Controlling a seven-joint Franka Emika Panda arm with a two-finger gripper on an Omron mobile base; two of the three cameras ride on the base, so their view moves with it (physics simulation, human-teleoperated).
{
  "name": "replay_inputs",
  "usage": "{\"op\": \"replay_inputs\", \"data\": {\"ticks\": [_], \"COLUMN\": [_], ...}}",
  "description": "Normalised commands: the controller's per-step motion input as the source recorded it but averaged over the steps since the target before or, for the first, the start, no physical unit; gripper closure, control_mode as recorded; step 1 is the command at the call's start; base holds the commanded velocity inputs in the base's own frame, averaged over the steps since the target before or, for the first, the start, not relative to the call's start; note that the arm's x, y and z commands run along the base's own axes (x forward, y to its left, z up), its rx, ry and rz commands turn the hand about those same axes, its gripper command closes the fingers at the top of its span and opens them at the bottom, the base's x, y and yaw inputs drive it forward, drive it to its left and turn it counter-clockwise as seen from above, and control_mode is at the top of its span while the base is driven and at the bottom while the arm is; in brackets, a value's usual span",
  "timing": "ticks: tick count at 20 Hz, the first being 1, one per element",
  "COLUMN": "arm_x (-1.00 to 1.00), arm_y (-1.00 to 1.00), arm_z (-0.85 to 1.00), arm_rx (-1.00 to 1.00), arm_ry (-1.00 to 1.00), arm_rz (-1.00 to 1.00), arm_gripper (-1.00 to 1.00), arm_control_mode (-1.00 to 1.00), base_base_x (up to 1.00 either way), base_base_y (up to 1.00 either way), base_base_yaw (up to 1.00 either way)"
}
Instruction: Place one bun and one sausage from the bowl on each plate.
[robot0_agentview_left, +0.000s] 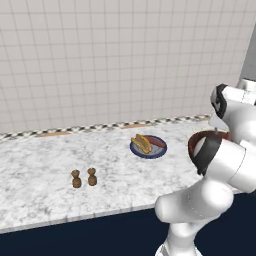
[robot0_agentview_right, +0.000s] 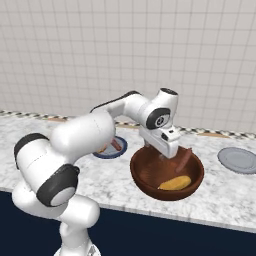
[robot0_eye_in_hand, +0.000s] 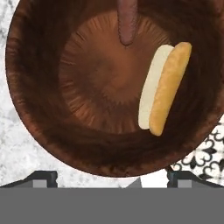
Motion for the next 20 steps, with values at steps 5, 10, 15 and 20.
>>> {"op": "replay_inputs", "data": {"ticks": [5,10,15,20], "arm_x": [0.52,-0.04,-0.22,-0.07], "arm_y": [-0.31,-0.52,-0.41,-0.24], "arm_z": [0.0,-0.32,-0.66,-0.44], "arm_rx": [-0.05,0.05,0.01,-0.01], "arm_ry": [0.31,0.06,0.05,0.08], "arm_rz": [-0.21,-0.06,0.0,0.0], "arm_gripper": [-1.0,-1.0,-1.0,-1.0], "arm_control_mode": [-1.0,-1.0,-1.0,-1.0], "base_base_x": [0.0,0.0,0.0,0.0], "base_base_y": [0.0,0.0,0.0,0.0], "base_base_yaw": [0.0,0.0,0.0,0.0]}}
